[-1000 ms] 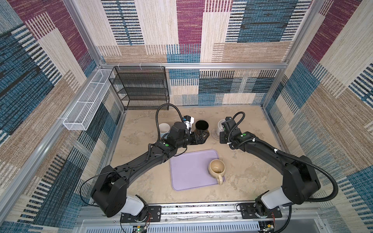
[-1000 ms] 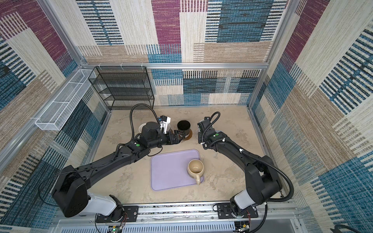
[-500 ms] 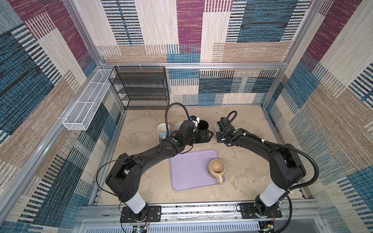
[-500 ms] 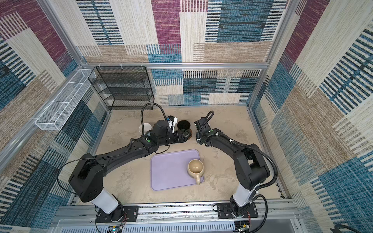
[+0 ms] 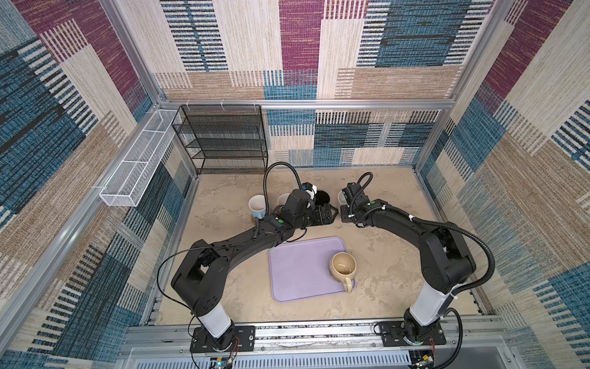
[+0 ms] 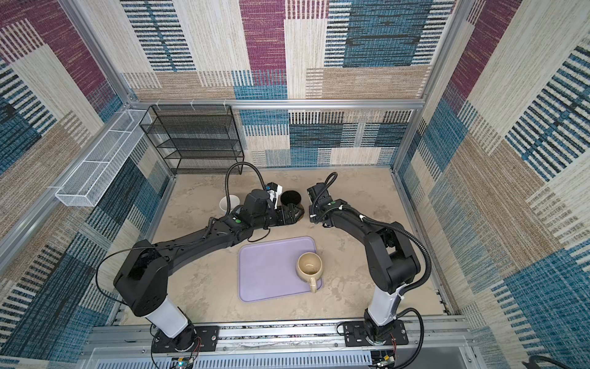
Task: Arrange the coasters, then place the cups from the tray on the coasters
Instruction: 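Carry the white speckled mug with right gripper toward the patterned coaster, then lower the white speckled mug onto the patterned coaster and open right gripper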
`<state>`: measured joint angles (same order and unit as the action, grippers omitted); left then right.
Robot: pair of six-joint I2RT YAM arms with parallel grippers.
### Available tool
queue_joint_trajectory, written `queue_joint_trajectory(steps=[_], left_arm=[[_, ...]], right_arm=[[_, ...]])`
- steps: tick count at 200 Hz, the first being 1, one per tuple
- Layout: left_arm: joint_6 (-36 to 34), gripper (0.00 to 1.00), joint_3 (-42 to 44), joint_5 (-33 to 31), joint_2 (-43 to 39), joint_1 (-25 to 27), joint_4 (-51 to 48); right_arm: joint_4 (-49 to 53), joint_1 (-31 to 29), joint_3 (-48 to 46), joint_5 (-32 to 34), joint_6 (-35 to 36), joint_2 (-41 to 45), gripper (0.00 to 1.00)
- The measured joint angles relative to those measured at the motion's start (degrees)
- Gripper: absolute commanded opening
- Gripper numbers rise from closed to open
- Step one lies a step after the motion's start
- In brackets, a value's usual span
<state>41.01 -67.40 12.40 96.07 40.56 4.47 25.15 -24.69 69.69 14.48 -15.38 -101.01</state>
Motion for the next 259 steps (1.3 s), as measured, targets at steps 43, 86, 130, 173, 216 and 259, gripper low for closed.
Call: queue_joint_trajectory(steps=[43, 86, 130, 173, 216, 259], left_arm=[[0.09, 0.98, -0.33, 0.04, 0.02, 0.02, -0.09], [0.83, 0.98, -0.33, 0.04, 0.02, 0.02, -0.07], [0.87, 0.98, -0.17, 0.04, 0.00, 0.02, -0.09], [1.03, 0.99, 0.22, 0.02, -0.04, 0.02, -0.09], [1.03, 0.99, 0.48, 0.00, -0.22, 0.02, -0.07], [1.22, 0.99, 1.97, 0.68, -2.12, 0.00, -0.22]], right_arm=[[0.00, 0.00, -0.09, -0.15, -0.02, -0.48, 0.00], [-0.02, 0.02, -0.50, -0.81, -0.24, -0.94, 0.00], [0.07, 0.04, 0.13, -1.49, -0.42, -1.55, 0.11], [0.17, 0.00, 0.85, -2.10, -0.66, -2.16, 0.42], [0.17, 0.02, 0.81, -2.10, -0.94, -1.42, 0.59], [-0.79, 0.02, -1.90, -2.47, -1.29, 3.26, 1.00]])
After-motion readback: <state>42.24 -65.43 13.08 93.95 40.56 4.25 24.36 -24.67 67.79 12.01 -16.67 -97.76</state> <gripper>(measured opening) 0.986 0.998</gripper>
